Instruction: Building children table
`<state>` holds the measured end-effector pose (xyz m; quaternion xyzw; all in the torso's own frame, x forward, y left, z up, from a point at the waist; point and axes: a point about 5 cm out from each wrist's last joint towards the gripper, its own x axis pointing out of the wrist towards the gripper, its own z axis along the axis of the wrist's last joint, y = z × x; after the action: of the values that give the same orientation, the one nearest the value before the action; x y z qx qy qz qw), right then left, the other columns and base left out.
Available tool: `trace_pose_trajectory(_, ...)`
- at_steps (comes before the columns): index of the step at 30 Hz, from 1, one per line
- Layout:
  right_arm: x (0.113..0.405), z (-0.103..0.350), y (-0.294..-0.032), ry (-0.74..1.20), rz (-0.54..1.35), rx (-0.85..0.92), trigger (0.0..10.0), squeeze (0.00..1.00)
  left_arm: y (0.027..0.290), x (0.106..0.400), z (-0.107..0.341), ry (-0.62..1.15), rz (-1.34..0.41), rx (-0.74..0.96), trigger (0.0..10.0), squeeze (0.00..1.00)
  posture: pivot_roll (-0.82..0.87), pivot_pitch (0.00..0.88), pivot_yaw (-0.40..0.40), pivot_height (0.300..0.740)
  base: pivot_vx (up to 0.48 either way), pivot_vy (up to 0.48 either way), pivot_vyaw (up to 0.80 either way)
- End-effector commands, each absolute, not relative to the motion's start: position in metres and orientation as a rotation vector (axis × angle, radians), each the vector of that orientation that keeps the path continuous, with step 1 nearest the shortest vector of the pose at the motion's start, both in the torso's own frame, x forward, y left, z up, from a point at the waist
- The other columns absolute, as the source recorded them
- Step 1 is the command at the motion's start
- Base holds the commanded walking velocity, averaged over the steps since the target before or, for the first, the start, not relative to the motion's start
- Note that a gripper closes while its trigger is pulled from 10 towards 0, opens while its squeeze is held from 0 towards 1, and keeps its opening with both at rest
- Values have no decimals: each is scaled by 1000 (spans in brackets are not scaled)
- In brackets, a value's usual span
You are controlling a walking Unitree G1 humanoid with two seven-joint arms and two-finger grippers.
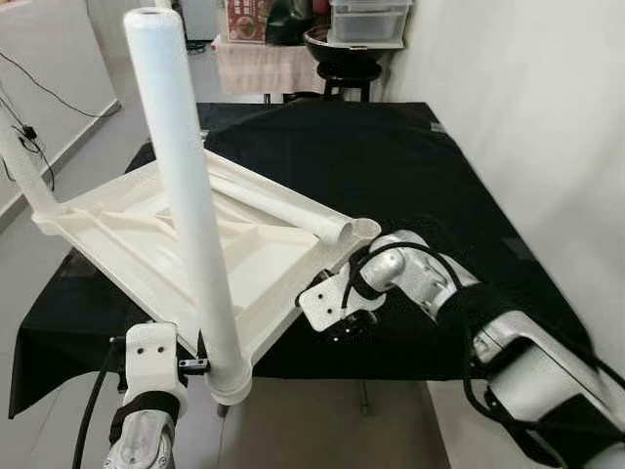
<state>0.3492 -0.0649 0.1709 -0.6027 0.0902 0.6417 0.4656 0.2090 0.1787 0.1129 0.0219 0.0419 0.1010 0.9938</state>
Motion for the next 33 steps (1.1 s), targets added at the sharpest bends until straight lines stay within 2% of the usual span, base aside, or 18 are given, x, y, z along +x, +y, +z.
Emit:
trace_pose_trajectory(1, 350, 182, -53, 126, 1569, -1500, 10000, 0, 179, 208, 116, 69, 191, 71, 10000, 0, 33, 76, -62, 740, 0, 0, 0)
trace_pose_trajectory(3, 349, 194, -40, 32, 1586, -1447, 10000, 0, 180, 209, 117, 65, 193, 77, 10000, 0, 38, 76, -68, 740, 0, 0, 0)
trace_pose_trajectory(17, 346, 211, -15, -134, 1611, -1402, 10000, 0, 180, 210, 119, 57, 199, 90, 10000, 0, 37, 75, -68, 740, 0, 0, 0)
trace_pose_trajectory(23, 347, 199, -10, -116, 1577, -1479, 10000, 0, 180, 211, 120, 53, 198, 91, 10000, 0, 39, 73, -66, 740, 0, 0, 0)
trace_pose_trajectory(25, 348, 185, -11, -51, 1547, -1602, 10000, 0, 181, 211, 121, 50, 199, 92, 10000, 0, 41, 72, -66, 740, 0, 0, 0)
trace_pose_trajectory(28, 350, 179, -12, -8, 1533, -1689, 10000, 0, 181, 211, 122, 49, 201, 94, 10000, 0, 45, 72, -68, 740, 0, 0, 0)
trace_pose_trajectory(33, 351, 182, -13, 13, 1551, -1733, 10000, 0, 182, 210, 123, 47, 207, 96, 10000, 0, 50, 72, -74, 740, 0, 0, 0)
